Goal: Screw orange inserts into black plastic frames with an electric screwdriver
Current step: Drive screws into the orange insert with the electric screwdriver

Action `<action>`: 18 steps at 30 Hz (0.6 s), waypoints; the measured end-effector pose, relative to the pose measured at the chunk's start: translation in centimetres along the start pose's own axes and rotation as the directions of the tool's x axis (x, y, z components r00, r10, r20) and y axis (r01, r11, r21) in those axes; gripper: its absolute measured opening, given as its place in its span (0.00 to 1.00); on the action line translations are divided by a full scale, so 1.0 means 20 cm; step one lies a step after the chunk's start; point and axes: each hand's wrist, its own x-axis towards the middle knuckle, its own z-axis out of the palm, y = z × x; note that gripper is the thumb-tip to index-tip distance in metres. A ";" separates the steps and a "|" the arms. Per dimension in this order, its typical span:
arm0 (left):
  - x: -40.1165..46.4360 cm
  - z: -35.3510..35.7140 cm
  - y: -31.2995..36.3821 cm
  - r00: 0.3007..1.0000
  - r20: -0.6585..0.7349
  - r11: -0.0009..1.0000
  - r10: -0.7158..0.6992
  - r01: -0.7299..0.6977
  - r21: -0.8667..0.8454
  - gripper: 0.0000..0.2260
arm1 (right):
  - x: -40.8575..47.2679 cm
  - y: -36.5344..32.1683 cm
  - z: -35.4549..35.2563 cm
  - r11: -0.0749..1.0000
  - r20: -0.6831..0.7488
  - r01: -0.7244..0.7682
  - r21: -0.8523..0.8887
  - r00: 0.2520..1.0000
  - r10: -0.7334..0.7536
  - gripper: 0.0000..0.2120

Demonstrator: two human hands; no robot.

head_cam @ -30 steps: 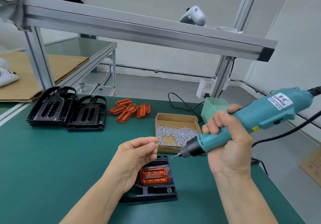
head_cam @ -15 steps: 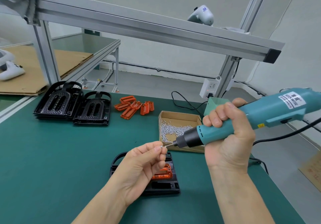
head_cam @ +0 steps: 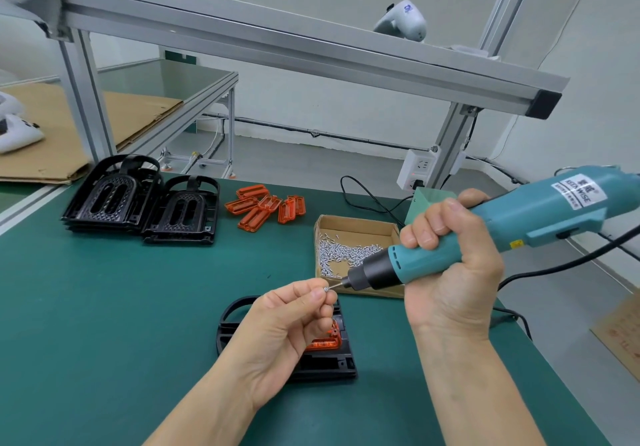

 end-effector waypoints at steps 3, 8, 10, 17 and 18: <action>0.00 0.00 -0.01 0.999 -0.024 0.999 0.036 -0.036 0.021 0.04 | -0.01 0.00 0.00 1.000 0.011 0.017 -0.016 1.000 -0.016 0.09; 0.02 0.02 -0.02 0.992 -0.054 0.990 0.114 -0.109 0.094 0.04 | -0.01 0.01 -0.01 0.999 0.018 0.053 -0.005 0.998 -0.053 0.08; 0.02 0.02 -0.03 0.991 -0.058 0.989 0.117 -0.110 0.102 0.04 | -0.01 0.02 -0.02 0.999 0.016 0.052 0.003 0.999 -0.052 0.08; 0.03 0.01 -0.05 0.989 -0.087 0.988 0.120 -0.111 0.106 0.06 | 0.01 0.04 -0.05 1.000 -0.028 0.015 0.003 0.999 -0.015 0.09; 0.03 0.01 -0.05 0.988 -0.087 0.984 0.125 -0.113 0.135 0.07 | 0.02 0.04 -0.05 1.000 -0.031 0.010 0.001 0.999 -0.010 0.09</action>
